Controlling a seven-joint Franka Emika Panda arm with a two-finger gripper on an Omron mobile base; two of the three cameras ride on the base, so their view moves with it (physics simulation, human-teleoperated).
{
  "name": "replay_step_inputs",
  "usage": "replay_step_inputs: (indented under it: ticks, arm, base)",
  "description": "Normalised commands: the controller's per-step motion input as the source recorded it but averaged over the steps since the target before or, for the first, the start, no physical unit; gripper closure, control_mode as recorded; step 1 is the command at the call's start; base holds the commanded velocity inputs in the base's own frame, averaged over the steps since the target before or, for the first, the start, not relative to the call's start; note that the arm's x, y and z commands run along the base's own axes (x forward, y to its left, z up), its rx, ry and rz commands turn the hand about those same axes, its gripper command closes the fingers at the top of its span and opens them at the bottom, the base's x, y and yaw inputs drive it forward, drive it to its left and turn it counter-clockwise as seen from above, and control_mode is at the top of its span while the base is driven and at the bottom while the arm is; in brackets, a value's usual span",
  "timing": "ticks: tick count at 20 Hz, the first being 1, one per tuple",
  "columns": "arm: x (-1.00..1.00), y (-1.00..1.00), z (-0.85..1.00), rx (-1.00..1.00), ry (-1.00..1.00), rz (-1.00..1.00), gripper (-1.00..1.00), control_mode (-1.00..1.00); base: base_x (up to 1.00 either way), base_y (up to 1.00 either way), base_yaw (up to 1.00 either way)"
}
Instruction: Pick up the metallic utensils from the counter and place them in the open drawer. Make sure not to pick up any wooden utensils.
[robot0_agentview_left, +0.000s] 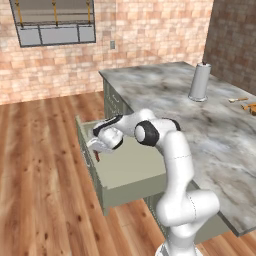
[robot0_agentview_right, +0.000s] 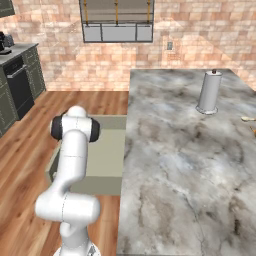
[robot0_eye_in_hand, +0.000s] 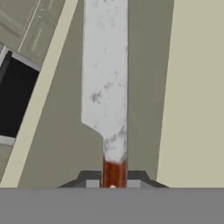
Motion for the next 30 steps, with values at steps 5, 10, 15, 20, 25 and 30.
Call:
replay_step_inputs:
  ticks: [5,10,15,20,25,30]
  arm:
    - [0.0,0.75,-0.09,0.16,-0.15,0.0,1.0,-1.0]
    - [0.0,0.74,-0.04,0.02,-0.03,-0.01,1.0,-1.0]
    - [0.0,0.35,0.44,0.0,0.09,-0.01,1.0,-1.0]
    - [0.0,0.0,1.0,0.0,0.35,-0.01,1.0,-1.0]
    - [0.05,-0.08,0.97,-0.01,0.43,-0.03,1.0,-1.0]
    - [0.06,-0.37,0.45,-0.12,0.37,-0.03,1.0,-1.0]
  base:
    - [0.0,0.0,0.0]
    - [0.0,0.0,0.0]
    - [0.0,0.0,0.0]
    - [0.0,0.0,0.0]
    - [0.0,0.0,0.0]
    - [0.0,0.0,0.0]
